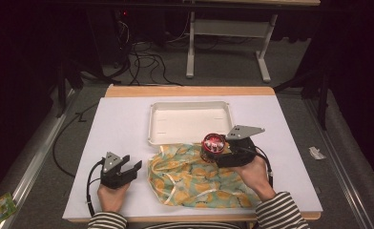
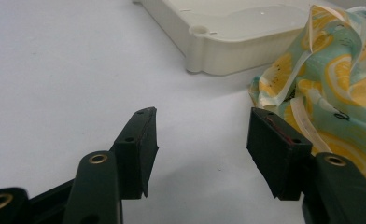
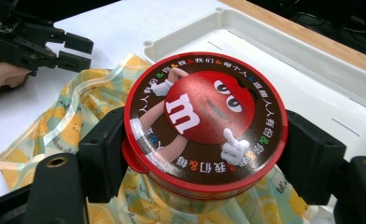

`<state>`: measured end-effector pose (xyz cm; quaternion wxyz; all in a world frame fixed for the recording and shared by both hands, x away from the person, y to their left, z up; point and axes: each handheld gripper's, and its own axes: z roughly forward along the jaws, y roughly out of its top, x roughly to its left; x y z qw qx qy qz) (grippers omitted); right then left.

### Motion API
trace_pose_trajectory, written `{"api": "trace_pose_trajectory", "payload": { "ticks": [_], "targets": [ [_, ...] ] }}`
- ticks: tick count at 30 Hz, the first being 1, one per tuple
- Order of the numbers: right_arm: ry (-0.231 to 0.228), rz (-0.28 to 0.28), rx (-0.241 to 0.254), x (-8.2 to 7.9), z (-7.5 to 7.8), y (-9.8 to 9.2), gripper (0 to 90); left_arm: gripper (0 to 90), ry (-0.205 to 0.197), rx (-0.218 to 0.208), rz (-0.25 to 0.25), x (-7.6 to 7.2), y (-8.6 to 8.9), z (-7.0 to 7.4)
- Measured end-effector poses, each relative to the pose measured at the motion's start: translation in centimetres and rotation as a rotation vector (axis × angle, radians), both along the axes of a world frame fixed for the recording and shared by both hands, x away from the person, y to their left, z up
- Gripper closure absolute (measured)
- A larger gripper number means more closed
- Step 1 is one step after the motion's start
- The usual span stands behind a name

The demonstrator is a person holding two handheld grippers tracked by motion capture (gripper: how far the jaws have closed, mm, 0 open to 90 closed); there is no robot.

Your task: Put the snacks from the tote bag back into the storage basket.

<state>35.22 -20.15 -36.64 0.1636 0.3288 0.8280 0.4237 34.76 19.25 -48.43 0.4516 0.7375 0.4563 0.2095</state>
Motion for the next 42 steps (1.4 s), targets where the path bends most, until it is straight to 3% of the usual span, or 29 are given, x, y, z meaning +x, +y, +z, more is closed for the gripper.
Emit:
{"api": "trace_pose_trajectory", "payload": {
  "ticks": [11, 25, 42],
  "targets": [
    [-0.003, -0.001, 0.006, 0.6, 1.1, 0.1, 26.0, 43.1, 0.008, 0.009, 0.005, 0.0, 0.0, 0.0],
    [-0.005, -0.014, -0.006, 1.6, 1.3, -0.4, 26.1, 43.1, 0.007, 0.011, 0.004, 0.0, -0.1, 0.0],
    [-0.011, -0.005, -0.021, 3.4, 1.8, 0.4, 26.1, 42.9, 0.003, 0.010, 0.003, 0.0, -0.1, 0.0]
  ]
}}
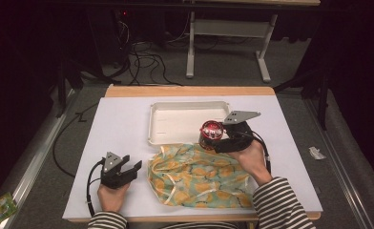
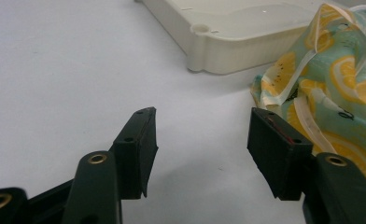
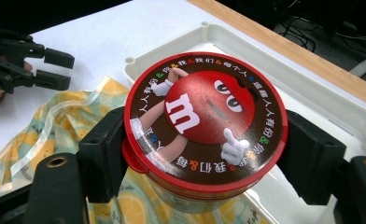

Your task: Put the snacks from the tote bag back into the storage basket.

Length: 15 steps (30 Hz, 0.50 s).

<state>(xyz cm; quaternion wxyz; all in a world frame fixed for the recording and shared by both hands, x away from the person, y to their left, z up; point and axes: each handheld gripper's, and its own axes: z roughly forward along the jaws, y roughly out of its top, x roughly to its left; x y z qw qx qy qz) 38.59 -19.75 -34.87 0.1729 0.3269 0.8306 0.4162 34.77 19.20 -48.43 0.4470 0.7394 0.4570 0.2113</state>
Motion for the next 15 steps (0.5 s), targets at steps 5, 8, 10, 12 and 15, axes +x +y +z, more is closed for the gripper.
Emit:
{"api": "trace_pose_trajectory", "payload": {
  "ticks": [5, 8, 10, 12, 15],
  "targets": [
    [-0.003, -0.009, 0.002, 0.4, 0.2, 0.1, 26.1, 42.8, 0.001, -0.001, -0.002, 0.0, 0.0, 0.0],
    [0.001, -0.009, 0.006, 0.7, 0.2, 0.1, 26.1, 42.8, 0.002, -0.003, -0.002, 0.0, 0.0, 0.0],
    [0.005, -0.015, 0.003, 0.9, 0.1, 0.0, 26.1, 42.7, 0.003, -0.002, -0.003, 0.0, 0.0, 0.0],
    [0.008, -0.022, 0.002, 1.1, 0.1, -0.1, 26.1, 42.8, 0.002, 0.000, -0.003, 0.0, 0.0, 0.0],
    [0.010, -0.024, 0.008, 1.4, 0.0, -0.3, 26.1, 42.7, 0.001, -0.001, -0.002, 0.0, 0.0, 0.0]
  ]
}}
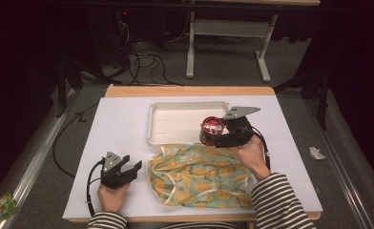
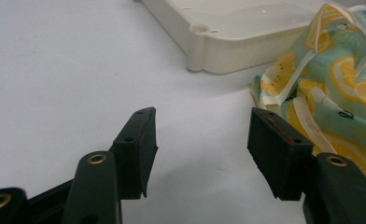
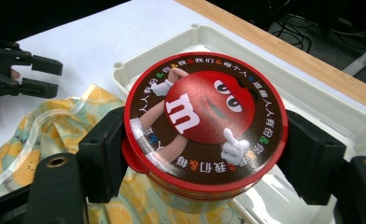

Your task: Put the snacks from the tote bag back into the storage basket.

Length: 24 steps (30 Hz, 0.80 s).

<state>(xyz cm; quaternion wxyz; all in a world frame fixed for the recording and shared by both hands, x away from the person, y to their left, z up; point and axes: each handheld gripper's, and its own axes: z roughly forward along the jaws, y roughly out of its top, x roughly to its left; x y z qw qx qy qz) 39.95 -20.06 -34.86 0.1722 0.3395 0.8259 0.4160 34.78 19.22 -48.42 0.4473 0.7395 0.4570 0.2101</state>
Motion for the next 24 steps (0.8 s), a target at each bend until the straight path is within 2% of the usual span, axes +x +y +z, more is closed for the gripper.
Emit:
{"api": "trace_pose_trajectory", "payload": {
  "ticks": [8, 24],
  "targets": [
    [0.003, -0.002, -0.007, 0.9, -0.1, 0.0, 26.0, 42.7, -0.002, -0.002, -0.003, 0.0, 0.0, 0.0],
    [0.008, -0.009, -0.013, 3.4, -1.2, 0.5, 26.0, 42.6, -0.001, 0.002, 0.000, 0.0, 0.0, 0.0]
  ]
}}
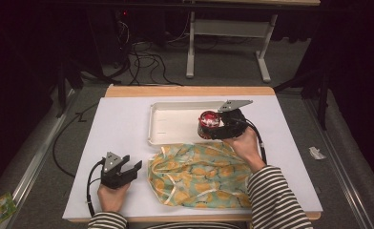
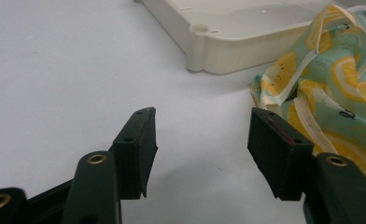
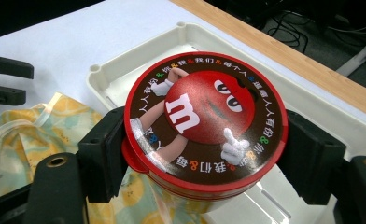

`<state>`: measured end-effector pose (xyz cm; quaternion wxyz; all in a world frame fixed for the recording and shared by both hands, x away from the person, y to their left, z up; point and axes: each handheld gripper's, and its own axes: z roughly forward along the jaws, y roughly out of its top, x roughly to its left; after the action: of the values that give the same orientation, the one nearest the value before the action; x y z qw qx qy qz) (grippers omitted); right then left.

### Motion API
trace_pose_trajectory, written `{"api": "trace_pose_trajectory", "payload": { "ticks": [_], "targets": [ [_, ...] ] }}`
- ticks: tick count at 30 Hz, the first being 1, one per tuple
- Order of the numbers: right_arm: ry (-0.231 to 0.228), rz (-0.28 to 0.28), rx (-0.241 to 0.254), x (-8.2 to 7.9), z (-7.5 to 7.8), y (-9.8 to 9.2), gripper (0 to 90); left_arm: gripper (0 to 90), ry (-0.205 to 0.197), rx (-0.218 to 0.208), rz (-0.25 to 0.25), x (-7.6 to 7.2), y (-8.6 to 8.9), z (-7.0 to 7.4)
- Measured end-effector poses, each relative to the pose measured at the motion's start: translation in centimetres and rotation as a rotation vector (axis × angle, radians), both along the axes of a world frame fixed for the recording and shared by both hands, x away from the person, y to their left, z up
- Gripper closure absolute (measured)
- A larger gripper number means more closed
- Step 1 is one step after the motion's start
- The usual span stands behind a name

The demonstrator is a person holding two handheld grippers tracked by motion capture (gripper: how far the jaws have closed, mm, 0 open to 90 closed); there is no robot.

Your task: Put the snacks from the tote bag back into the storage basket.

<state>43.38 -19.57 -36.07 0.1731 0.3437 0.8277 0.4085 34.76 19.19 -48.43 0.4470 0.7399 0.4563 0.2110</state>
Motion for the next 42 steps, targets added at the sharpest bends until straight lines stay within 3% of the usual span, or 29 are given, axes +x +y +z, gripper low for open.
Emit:
{"api": "trace_pose_trajectory", "payload": {
  "ticks": [22, 42],
  "targets": [
    [0.065, -0.032, -0.068, 4.2, -3.7, 0.9, 25.9, 42.5, 0.000, -0.001, 0.000, 0.0, 0.0, 0.0],
    [0.117, -0.062, -0.115, 6.0, -6.2, 1.4, 25.8, 42.4, -0.004, -0.004, -0.002, 0.0, 0.0, 0.0]
  ]
}}
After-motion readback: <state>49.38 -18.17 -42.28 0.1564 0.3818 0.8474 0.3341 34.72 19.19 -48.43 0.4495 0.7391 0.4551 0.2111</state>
